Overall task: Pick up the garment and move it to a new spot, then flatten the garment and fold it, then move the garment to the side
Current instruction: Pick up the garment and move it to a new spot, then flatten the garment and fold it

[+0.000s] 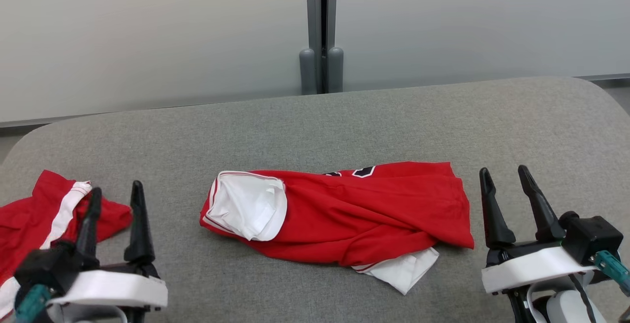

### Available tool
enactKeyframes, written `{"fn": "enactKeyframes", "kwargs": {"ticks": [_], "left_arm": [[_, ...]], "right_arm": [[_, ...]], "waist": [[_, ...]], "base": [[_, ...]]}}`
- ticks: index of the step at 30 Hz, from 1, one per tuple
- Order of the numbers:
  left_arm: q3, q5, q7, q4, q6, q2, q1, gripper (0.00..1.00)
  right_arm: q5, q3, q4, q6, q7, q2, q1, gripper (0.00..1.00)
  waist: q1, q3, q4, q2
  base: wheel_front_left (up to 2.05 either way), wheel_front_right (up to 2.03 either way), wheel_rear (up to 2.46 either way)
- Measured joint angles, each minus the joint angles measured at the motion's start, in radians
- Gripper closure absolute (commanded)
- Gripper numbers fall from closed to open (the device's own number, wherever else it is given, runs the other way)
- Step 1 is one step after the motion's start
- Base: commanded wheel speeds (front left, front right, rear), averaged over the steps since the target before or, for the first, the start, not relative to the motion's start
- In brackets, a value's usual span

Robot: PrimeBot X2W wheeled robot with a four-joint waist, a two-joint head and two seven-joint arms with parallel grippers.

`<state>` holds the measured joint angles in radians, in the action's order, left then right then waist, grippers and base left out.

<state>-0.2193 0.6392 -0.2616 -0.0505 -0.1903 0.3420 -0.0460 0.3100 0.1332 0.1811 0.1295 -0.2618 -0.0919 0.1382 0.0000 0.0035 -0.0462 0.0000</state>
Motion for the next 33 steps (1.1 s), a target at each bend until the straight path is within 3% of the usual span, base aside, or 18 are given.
{"fn": "enactKeyframes", "kwargs": {"ticks": [5, 10, 33], "left_arm": [[0.004, -0.085, -0.002, 0.064, -0.013, -0.062, 0.109, 0.00], [0.003, -0.106, -0.002, 0.065, 0.006, -0.097, 0.124, 0.00], [0.036, -0.159, -0.002, 0.050, 0.047, -0.127, 0.120, 0.00]], "right_arm": [[-0.001, -0.012, -0.002, 0.000, 0.000, 0.002, -0.038, 0.00], [-0.001, -0.014, 0.000, 0.000, 0.000, 0.000, -0.044, 0.00], [-0.009, -0.009, -0.005, 0.000, 0.000, -0.001, -0.030, 0.00]], "waist": [[0.0000, 0.002, 0.010, 0.0000], [0.0000, 0.003, 0.013, 0.0000], [0.0000, 0.003, -0.004, 0.0000]], "base": [[0.00, 0.00, 0.00], [0.00, 0.00, 0.00], [0.00, 0.00, 0.00]]}}
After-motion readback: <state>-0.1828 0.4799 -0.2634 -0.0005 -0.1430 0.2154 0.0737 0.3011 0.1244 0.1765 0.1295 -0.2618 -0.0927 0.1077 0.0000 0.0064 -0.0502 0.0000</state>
